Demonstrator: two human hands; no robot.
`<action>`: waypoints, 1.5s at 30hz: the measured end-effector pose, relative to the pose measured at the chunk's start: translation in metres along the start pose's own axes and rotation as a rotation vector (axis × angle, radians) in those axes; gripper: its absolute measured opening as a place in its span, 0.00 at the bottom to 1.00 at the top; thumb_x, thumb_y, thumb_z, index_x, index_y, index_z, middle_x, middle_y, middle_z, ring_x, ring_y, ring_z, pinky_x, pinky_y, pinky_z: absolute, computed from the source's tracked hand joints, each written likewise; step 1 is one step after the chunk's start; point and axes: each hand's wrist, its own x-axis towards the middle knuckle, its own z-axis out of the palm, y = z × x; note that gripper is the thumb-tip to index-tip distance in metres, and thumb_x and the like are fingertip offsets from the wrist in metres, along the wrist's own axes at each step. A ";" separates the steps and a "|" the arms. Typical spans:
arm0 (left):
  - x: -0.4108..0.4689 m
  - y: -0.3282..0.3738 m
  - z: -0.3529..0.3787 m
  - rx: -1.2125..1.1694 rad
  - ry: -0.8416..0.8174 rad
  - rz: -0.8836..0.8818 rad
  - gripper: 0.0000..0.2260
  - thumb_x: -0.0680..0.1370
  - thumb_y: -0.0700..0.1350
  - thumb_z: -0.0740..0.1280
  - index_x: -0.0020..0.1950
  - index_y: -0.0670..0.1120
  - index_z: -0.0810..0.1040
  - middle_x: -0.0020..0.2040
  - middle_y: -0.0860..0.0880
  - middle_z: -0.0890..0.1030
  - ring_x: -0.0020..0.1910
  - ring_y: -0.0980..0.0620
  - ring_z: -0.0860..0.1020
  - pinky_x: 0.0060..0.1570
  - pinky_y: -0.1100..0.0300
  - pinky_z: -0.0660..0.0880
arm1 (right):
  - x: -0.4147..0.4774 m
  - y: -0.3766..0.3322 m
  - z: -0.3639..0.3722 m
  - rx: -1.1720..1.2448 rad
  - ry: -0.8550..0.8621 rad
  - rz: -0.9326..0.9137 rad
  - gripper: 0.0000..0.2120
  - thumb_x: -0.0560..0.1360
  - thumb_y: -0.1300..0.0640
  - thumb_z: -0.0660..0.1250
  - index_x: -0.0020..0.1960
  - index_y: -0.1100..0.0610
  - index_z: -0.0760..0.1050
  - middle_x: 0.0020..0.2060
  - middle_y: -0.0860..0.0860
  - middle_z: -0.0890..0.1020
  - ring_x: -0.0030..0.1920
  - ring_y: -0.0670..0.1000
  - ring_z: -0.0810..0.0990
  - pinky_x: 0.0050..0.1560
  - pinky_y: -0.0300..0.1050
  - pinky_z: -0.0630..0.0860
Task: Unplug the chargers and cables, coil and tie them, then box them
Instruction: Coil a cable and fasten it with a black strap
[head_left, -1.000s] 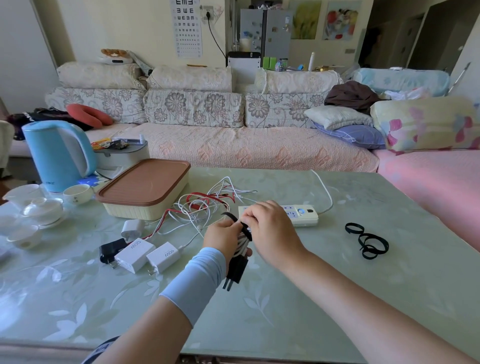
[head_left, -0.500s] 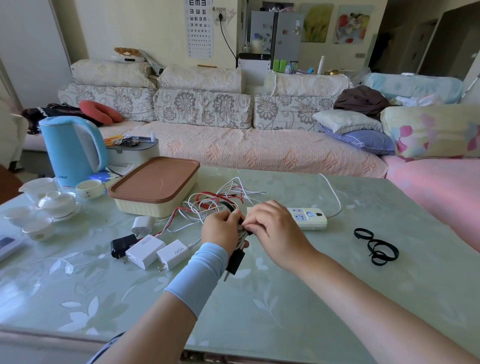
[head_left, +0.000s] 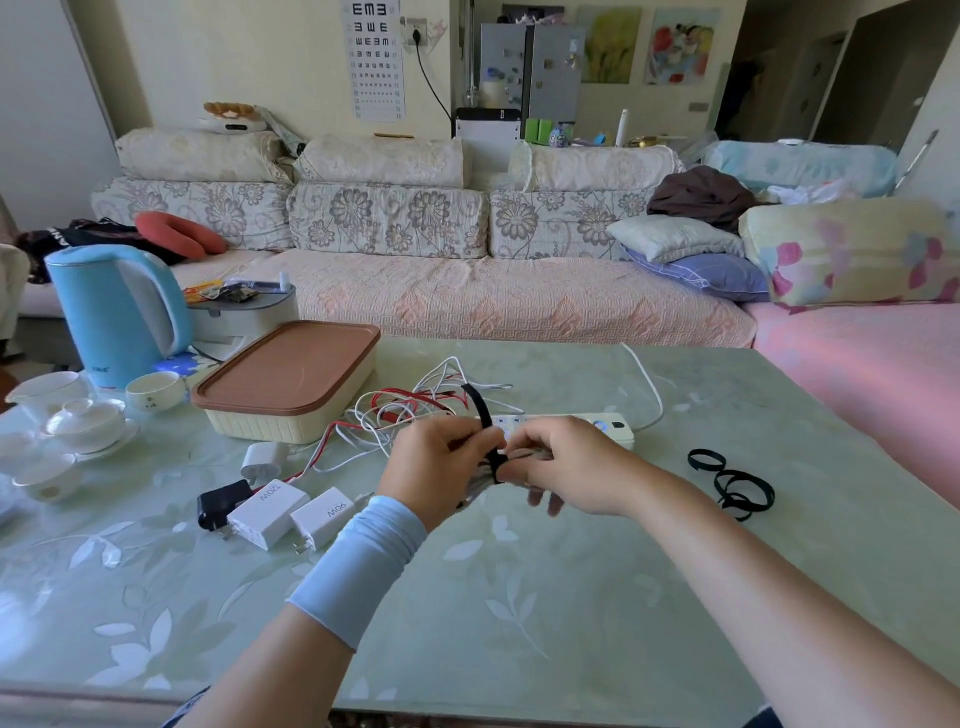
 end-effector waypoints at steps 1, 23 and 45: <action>0.002 -0.002 -0.004 -0.002 -0.058 -0.010 0.12 0.74 0.46 0.72 0.30 0.48 0.79 0.27 0.49 0.73 0.28 0.56 0.66 0.32 0.61 0.67 | -0.001 0.000 -0.002 -0.051 0.015 -0.030 0.07 0.73 0.51 0.75 0.47 0.50 0.78 0.35 0.45 0.81 0.36 0.46 0.81 0.37 0.47 0.80; 0.014 -0.019 -0.014 -0.421 -0.174 -0.123 0.14 0.66 0.39 0.77 0.46 0.44 0.76 0.42 0.46 0.82 0.39 0.49 0.80 0.46 0.53 0.80 | 0.001 -0.007 0.004 -0.057 0.267 -0.357 0.15 0.61 0.61 0.82 0.40 0.49 0.79 0.38 0.45 0.83 0.40 0.43 0.80 0.43 0.41 0.76; 0.005 -0.001 -0.012 -0.474 -0.315 -0.328 0.10 0.80 0.47 0.65 0.49 0.45 0.84 0.40 0.37 0.84 0.37 0.43 0.83 0.37 0.55 0.69 | 0.013 -0.005 0.006 0.419 0.263 0.007 0.12 0.70 0.55 0.78 0.51 0.56 0.80 0.39 0.50 0.82 0.39 0.48 0.79 0.35 0.42 0.76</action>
